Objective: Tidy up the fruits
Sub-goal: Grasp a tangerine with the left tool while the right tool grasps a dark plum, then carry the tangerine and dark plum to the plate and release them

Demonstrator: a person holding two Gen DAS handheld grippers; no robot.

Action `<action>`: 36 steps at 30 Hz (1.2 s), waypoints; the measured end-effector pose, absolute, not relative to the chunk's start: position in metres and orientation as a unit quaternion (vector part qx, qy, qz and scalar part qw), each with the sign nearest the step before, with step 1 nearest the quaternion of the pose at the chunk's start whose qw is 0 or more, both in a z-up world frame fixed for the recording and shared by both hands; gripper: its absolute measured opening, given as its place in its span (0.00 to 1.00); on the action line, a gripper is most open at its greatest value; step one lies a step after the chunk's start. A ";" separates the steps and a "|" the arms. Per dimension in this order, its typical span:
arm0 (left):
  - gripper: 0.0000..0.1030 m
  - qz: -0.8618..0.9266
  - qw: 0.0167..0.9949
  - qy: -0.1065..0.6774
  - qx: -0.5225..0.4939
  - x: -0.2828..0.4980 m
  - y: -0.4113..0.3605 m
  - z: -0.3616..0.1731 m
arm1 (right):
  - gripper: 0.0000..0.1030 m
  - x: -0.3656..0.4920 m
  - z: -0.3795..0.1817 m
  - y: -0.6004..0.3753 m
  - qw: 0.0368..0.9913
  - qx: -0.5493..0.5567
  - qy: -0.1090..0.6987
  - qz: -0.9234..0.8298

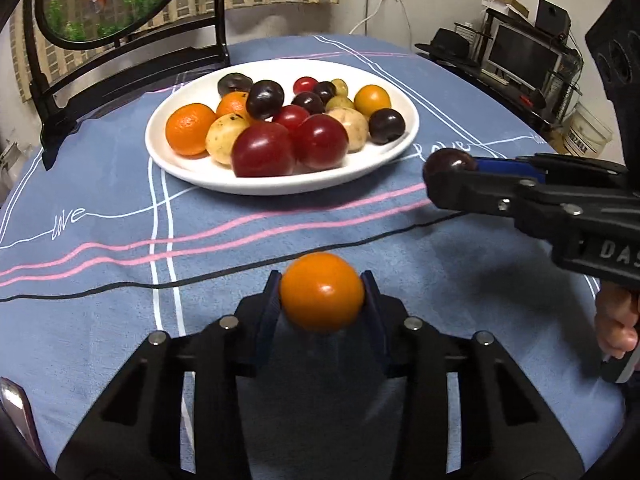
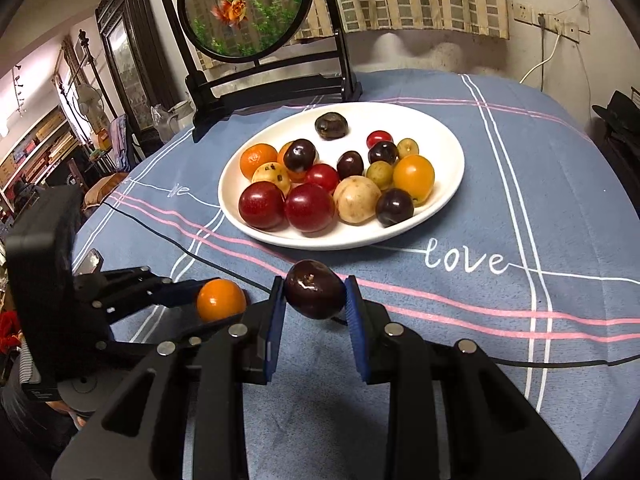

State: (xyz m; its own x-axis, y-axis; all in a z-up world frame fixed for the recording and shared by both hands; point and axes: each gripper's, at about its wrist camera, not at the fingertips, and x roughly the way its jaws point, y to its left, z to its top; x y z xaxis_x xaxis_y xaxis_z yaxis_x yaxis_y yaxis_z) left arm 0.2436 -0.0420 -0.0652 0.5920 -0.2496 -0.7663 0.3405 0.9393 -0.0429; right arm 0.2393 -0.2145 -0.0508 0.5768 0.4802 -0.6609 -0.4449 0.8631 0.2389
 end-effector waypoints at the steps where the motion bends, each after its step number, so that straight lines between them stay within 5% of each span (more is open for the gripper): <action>1: 0.40 -0.165 0.891 0.420 0.054 0.244 -0.042 -0.066 | 0.29 0.239 -0.050 -0.215 0.888 0.024 0.378 0.261; 12: 0.39 -0.158 0.911 0.381 0.008 0.229 -0.029 -0.021 | 0.29 0.238 -0.035 -0.218 0.891 0.035 0.361 0.272; 19: 0.39 -0.125 0.923 0.363 0.010 0.298 -0.020 0.027 | 0.29 0.282 -0.003 -0.215 0.912 0.037 0.322 0.251; 33: 0.39 -0.060 0.910 0.411 0.011 0.381 -0.021 -0.011 | 0.30 0.370 -0.036 -0.190 0.900 0.018 0.367 0.235; 36: 0.56 -0.048 0.917 0.396 0.021 0.369 -0.022 -0.003 | 0.33 0.362 -0.032 -0.191 0.898 0.008 0.371 0.235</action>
State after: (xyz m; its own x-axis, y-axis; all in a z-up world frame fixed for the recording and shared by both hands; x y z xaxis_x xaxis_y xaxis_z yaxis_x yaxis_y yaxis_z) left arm 0.3687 -0.0216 -0.0031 0.6812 -0.0707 -0.7287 0.1036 0.9946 0.0004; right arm 0.3624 -0.1909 -0.0324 0.6144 0.4276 -0.6631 -0.4164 0.8896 0.1878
